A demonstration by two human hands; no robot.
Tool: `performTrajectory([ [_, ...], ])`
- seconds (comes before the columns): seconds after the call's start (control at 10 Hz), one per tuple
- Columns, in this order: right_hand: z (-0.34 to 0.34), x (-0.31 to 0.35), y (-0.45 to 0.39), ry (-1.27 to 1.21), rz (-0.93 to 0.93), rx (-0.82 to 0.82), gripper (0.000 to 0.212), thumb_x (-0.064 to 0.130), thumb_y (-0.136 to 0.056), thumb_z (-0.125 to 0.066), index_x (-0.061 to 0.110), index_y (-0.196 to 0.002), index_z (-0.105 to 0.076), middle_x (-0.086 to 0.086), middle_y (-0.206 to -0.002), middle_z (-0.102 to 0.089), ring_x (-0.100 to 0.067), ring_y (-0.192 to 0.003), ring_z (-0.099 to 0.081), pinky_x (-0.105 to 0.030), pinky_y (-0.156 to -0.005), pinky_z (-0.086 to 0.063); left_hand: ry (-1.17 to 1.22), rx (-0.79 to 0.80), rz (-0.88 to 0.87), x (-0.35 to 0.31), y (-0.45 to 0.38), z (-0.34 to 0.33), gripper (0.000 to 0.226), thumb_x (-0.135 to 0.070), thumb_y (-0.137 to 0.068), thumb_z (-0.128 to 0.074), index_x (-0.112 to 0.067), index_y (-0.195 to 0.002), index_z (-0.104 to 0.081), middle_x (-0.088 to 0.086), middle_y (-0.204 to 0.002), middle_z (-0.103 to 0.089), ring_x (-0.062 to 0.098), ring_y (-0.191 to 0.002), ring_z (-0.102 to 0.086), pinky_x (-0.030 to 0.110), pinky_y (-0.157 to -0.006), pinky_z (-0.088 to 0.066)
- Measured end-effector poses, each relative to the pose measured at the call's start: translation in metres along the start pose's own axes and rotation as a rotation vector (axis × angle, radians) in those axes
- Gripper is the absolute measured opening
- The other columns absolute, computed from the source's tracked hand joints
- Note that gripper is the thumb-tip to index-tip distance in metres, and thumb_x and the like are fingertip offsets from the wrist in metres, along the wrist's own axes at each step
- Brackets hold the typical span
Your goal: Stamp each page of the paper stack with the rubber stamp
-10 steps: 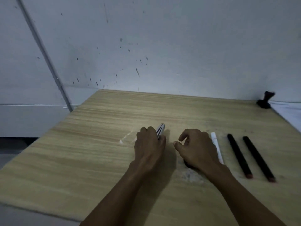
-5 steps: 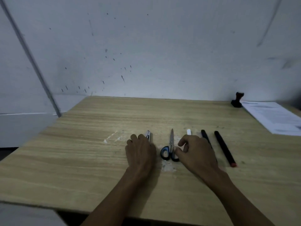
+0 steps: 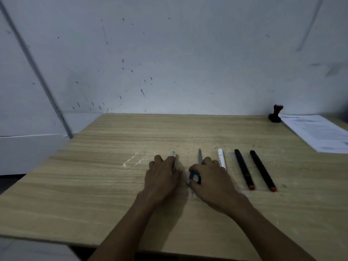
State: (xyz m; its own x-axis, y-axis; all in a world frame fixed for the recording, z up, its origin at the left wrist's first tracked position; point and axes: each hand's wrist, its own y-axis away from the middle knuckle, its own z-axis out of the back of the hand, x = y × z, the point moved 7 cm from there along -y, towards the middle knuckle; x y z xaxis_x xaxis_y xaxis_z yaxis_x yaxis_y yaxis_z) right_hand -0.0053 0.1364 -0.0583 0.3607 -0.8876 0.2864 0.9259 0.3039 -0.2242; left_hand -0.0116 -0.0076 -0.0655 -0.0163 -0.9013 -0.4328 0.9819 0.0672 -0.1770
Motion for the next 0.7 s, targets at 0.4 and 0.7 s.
performTrajectory([
  [0.4,-0.001,-0.003,0.002,-0.036,-0.005,0.027,0.044,0.047,-0.088,-0.059,0.028,-0.128,-0.058,0.0,-0.12,-0.05,-0.019,-0.113,-0.048,-0.035,-0.092,-0.047,0.021,0.035,-0.031,0.001,-0.002,-0.001,0.043,-0.037,-0.094,-0.051,-0.019,-0.133,-0.046,0.008,-0.114,-0.046,0.028,-0.106,-0.047,0.041,-0.088,-0.047],
  [0.7,0.034,-0.023,0.001,-0.227,-0.106,-0.056,0.061,0.052,-0.081,-0.062,0.027,-0.136,-0.051,0.0,-0.128,-0.049,-0.02,-0.123,-0.046,-0.032,-0.086,-0.044,0.149,-0.048,-0.07,-0.006,0.006,0.037,0.066,-0.05,-0.089,-0.056,-0.025,-0.146,-0.032,0.008,-0.132,-0.039,0.026,-0.122,-0.042,0.04,-0.098,-0.043],
])
